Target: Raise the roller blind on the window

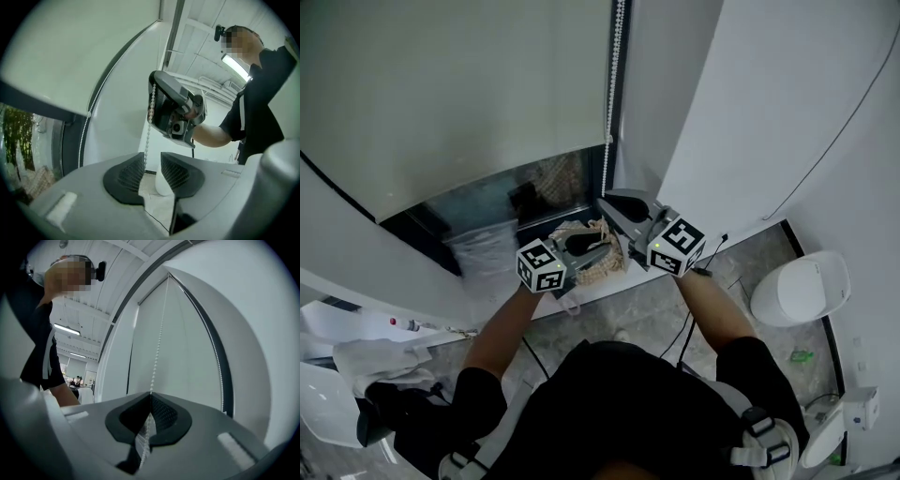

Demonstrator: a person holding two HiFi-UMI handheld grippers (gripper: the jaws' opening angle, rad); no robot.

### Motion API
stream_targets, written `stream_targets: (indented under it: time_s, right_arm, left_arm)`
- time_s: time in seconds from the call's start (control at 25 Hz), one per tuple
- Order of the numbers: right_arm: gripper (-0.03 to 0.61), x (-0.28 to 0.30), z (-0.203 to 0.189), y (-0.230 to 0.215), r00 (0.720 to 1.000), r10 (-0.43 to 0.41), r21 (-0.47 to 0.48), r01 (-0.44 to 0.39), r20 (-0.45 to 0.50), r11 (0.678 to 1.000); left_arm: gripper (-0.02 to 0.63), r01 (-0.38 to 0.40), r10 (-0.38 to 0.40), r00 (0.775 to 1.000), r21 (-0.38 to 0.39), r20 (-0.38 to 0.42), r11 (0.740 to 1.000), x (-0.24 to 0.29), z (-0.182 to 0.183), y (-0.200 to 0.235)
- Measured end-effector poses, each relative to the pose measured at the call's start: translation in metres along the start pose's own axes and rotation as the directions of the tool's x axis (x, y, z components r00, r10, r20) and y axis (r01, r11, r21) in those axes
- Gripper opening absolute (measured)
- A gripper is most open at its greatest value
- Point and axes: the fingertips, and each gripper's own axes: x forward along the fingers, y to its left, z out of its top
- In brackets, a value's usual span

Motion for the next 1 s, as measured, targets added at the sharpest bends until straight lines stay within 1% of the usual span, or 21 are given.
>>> stream_targets:
  time_s: [0.12,0.16,0.24,0.32,0.4,0.48,0.56,0.64,0.72,0.76,0.88,0.92,1.0]
  right_arm:
    - [0.006,0.0,0.001,-0.002,1.0,-0.005,0.021,0.005,0.013,1.0]
    - [0.006,0.0,0.001,-0.003,1.0,-0.01,0.026,0.009,0.016,1.0]
    - [0.006,0.0,0.001,-0.005,1.0,-0.013,0.026,0.013,0.016,1.0]
    - [0.006,-0.002,0.001,-0.005,1.0,-0.011,0.022,0.011,0.01,1.0]
    - [0.006,-0.004,0.0,-0.005,1.0,-0.012,0.021,0.012,0.007,1.0]
    - [0.006,-0.005,0.0,-0.005,1.0,-0.011,0.017,0.011,0.005,1.0]
    - [0.006,-0.006,0.0,-0.007,1.0,-0.009,0.0,0.009,-0.006,1.0]
    - [0.006,-0.007,-0.001,-0.01,1.0,-0.01,-0.019,0.009,-0.021,1.0]
    - [0.006,-0.008,-0.002,-0.011,0.999,-0.013,-0.023,0.013,-0.029,1.0]
    - [0.006,-0.009,-0.003,-0.012,0.999,-0.015,-0.02,0.015,-0.03,1.0]
    - [0.006,-0.011,-0.002,-0.011,1.0,-0.016,-0.013,0.016,-0.027,1.0]
    - [0.006,-0.011,-0.002,-0.01,1.0,-0.013,-0.013,0.013,-0.028,1.0]
    - [0.006,-0.012,-0.002,-0.008,0.999,-0.006,-0.016,0.006,-0.034,1.0]
  left_arm:
    - [0.133,0.016,-0.017,0.999,0.04,0.032,0.999,-0.017,0.027,0.002]
    - [0.133,0.016,-0.019,0.998,0.053,0.057,0.998,-0.024,0.043,0.004]
    - [0.133,0.01,-0.018,0.991,0.065,0.134,0.998,-0.038,0.086,0.008]
    - [0.133,0.025,-0.037,0.972,0.058,0.231,0.998,-0.047,0.138,0.009]
    - [0.133,0.065,-0.085,0.948,0.075,0.308,0.995,-0.049,0.186,0.004]
    - [0.133,0.111,-0.148,0.93,0.126,0.336,0.986,-0.043,0.225,-0.004]
    - [0.133,0.156,-0.21,0.921,0.184,0.327,0.97,-0.032,0.256,-0.015]
    - [0.133,0.181,-0.249,0.92,0.235,0.304,0.955,-0.018,0.277,-0.026]
    - [0.133,0.185,-0.264,0.918,0.267,0.298,0.946,-0.009,0.29,-0.033]
    - [0.133,0.184,-0.266,0.912,0.266,0.314,0.946,-0.007,0.296,-0.034]
    - [0.133,0.17,-0.245,0.884,0.213,0.399,0.962,-0.009,0.314,-0.028]
    - [0.133,0.162,-0.233,0.878,0.198,0.418,0.967,-0.01,0.319,-0.025]
    - [0.133,0.154,-0.223,0.877,0.189,0.426,0.97,-0.009,0.326,-0.022]
